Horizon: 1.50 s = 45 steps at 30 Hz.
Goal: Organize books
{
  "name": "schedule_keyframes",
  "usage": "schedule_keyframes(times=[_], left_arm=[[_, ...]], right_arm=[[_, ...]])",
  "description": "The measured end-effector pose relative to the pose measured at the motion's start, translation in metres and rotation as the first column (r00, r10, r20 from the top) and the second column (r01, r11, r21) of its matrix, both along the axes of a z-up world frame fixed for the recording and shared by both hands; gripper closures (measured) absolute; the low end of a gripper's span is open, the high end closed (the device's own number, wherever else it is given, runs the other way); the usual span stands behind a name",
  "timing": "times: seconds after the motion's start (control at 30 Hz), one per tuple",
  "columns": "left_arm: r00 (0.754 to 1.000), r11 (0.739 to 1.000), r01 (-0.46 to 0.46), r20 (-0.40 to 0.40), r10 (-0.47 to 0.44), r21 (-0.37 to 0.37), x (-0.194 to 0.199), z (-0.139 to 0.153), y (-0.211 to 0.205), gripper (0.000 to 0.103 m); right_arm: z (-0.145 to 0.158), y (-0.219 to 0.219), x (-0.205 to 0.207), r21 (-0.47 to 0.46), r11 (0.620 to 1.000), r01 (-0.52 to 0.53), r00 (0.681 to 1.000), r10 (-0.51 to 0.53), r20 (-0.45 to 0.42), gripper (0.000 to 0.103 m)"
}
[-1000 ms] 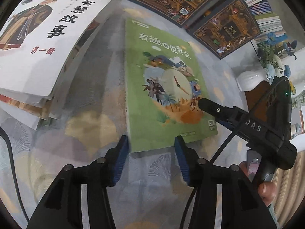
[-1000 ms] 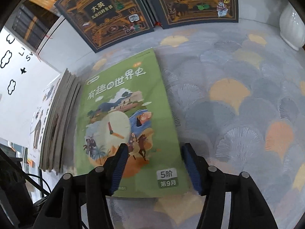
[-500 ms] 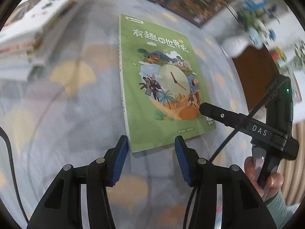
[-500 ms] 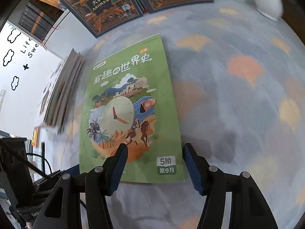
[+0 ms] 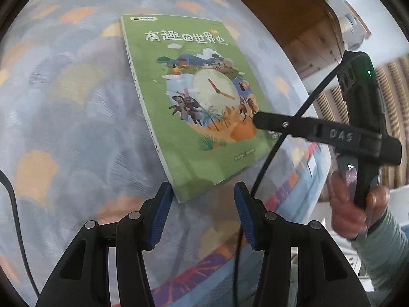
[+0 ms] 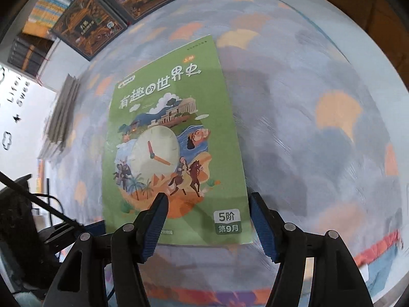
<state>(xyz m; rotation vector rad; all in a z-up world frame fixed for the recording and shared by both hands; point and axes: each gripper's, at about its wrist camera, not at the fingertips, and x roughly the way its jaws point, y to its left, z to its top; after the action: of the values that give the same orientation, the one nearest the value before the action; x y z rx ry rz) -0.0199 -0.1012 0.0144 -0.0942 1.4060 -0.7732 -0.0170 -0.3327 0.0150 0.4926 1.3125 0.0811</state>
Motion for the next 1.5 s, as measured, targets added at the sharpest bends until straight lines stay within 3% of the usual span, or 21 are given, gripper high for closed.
schedule_keyframes(times=[0.13, 0.27, 0.5, 0.57, 0.7, 0.83, 1.03, 1.2, 1.27, 1.33, 1.4, 1.5], left_arm=[[0.995, 0.995, -0.094, -0.041, 0.093, -0.035, 0.012, -0.002, 0.02, 0.057], [0.983, 0.982, -0.181, -0.046, 0.178, -0.06, 0.03, 0.005, 0.034, 0.057], [0.986, 0.986, -0.162, -0.054, 0.161, -0.026, 0.026, -0.006, 0.012, 0.057], [0.99, 0.99, -0.141, -0.022, 0.141, -0.006, 0.022, -0.005, 0.006, 0.057], [0.987, 0.988, -0.156, -0.043, 0.155, -0.016, 0.023, -0.006, 0.005, 0.057], [0.982, 0.983, -0.175, -0.088, 0.169, -0.06, 0.025, -0.005, 0.014, 0.057], [0.939, 0.916, -0.287, -0.272, 0.211, -0.281, 0.038, -0.009, 0.048, 0.057], [0.918, 0.866, -0.348, -0.318, 0.237, -0.358, 0.043, -0.006, 0.048, 0.057], [0.909, 0.821, -0.376, -0.344, 0.236, -0.429, 0.047, 0.0, 0.051, 0.057], [0.906, 0.789, -0.382, -0.362, 0.218, -0.481, 0.053, 0.004, 0.05, 0.057], [0.918, 0.804, -0.36, -0.336, 0.213, -0.473, 0.054, 0.004, 0.047, 0.057], [0.91, 0.833, -0.375, -0.331, 0.249, -0.407, 0.054, -0.007, 0.045, 0.057]], right_arm=[[-0.001, -0.007, -0.003, 0.03, 0.999, 0.038, 0.999, -0.039, 0.018, 0.041], [-0.002, 0.0, 0.003, 0.004, 0.999, 0.041, 0.998, -0.042, 0.042, 0.04], [-0.003, 0.0, 0.005, 0.024, 1.0, 0.002, 0.999, -0.003, 0.053, 0.038], [-0.004, -0.009, 0.004, 0.086, 0.996, 0.021, 0.999, -0.025, 0.047, 0.038], [-0.01, -0.027, 0.001, 0.234, 0.968, 0.09, 0.995, -0.099, 0.028, 0.038], [-0.009, -0.02, 0.002, 0.19, 0.98, 0.055, 0.998, -0.061, 0.03, 0.037], [-0.004, -0.002, 0.005, 0.065, 0.998, 0.015, 0.999, -0.019, 0.05, 0.037], [-0.002, 0.014, -0.001, -0.071, 0.997, 0.011, 0.996, -0.005, 0.085, 0.037], [-0.003, 0.009, -0.003, -0.038, 0.998, 0.042, 0.995, -0.039, 0.096, 0.037], [-0.006, -0.006, -0.006, 0.053, 0.994, 0.097, 0.99, -0.102, 0.101, 0.037], [-0.011, -0.023, -0.01, 0.161, 0.974, 0.158, 0.979, -0.176, 0.104, 0.037], [-0.016, -0.035, -0.015, 0.247, 0.949, 0.198, 0.968, -0.229, 0.1, 0.038]])
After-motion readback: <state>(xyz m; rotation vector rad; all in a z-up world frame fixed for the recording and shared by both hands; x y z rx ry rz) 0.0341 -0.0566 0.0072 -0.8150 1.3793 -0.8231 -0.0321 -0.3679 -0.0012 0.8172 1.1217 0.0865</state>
